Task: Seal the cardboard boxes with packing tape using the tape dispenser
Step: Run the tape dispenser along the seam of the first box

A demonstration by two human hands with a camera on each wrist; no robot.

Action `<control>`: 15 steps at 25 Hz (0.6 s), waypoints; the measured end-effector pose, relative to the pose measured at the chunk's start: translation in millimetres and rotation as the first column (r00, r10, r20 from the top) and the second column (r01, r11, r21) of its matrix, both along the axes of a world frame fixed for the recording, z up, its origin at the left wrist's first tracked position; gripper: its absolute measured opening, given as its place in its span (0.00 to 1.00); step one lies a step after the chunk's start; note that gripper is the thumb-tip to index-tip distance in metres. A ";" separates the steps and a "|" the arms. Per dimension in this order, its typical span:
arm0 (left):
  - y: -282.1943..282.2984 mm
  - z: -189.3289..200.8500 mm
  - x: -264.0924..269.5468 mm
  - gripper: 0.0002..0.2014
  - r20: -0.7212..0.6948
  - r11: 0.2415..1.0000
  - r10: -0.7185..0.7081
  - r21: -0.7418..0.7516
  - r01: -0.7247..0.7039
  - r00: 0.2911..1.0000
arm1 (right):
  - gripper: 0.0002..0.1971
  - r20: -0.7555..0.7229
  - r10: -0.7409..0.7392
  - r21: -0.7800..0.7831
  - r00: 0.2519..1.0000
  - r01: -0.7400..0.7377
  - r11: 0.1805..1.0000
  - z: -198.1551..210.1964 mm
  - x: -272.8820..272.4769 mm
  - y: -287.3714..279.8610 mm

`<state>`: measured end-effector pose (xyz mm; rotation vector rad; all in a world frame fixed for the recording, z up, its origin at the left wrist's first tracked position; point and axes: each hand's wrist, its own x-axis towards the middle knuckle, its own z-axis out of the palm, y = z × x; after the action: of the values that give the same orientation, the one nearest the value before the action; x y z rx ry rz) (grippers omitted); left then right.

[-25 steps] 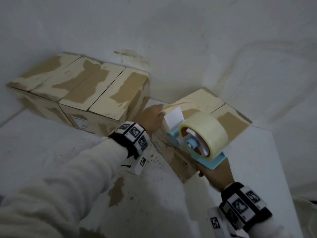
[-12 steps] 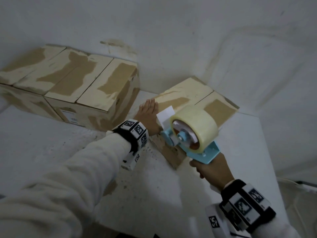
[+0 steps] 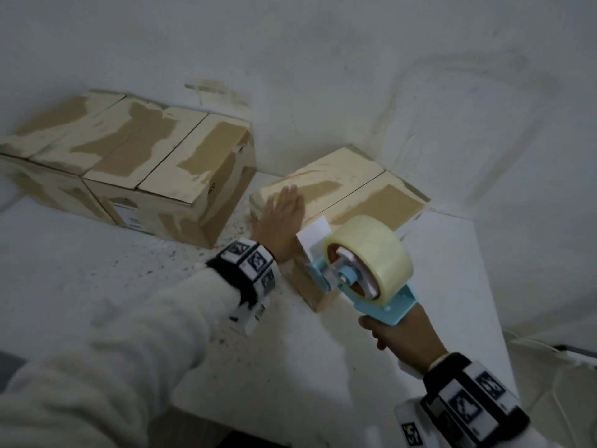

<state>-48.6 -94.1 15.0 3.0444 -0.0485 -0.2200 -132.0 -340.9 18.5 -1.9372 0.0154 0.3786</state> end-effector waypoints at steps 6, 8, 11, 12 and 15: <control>-17.1 -20.2 -17.9 0.36 -0.104 0.996 -0.085 -0.008 0.085 0.991 | 0.09 -0.008 0.080 -0.024 0.997 -0.081 0.996 12.5 1.3 -3.5; -19.7 -18.7 -19.4 0.36 -0.090 0.998 -0.059 0.004 0.060 0.994 | 0.10 -0.009 0.081 -0.018 0.997 -0.081 0.997 14.1 -1.5 -9.0; -24.2 -13.8 -22.5 0.39 -0.096 0.997 -0.049 0.051 0.054 0.994 | 0.09 -0.019 0.063 -0.031 0.998 -0.063 0.998 12.9 -15.5 -32.3; -25.1 -12.2 -23.1 0.43 -0.110 0.998 -0.047 0.041 0.052 0.993 | 0.09 -0.022 0.055 -0.034 0.998 -0.056 0.998 11.9 -20.4 -41.1; -26.4 -6.5 -26.7 0.52 -0.148 0.999 -0.034 0.030 0.038 0.988 | 0.09 -0.030 0.050 -0.038 0.998 -0.051 0.998 7.1 -26.1 -54.8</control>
<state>-75.4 -120.5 8.4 3.0509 -0.0906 -0.4523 -158.1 -395.7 25.6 -1.9727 -0.0076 0.4429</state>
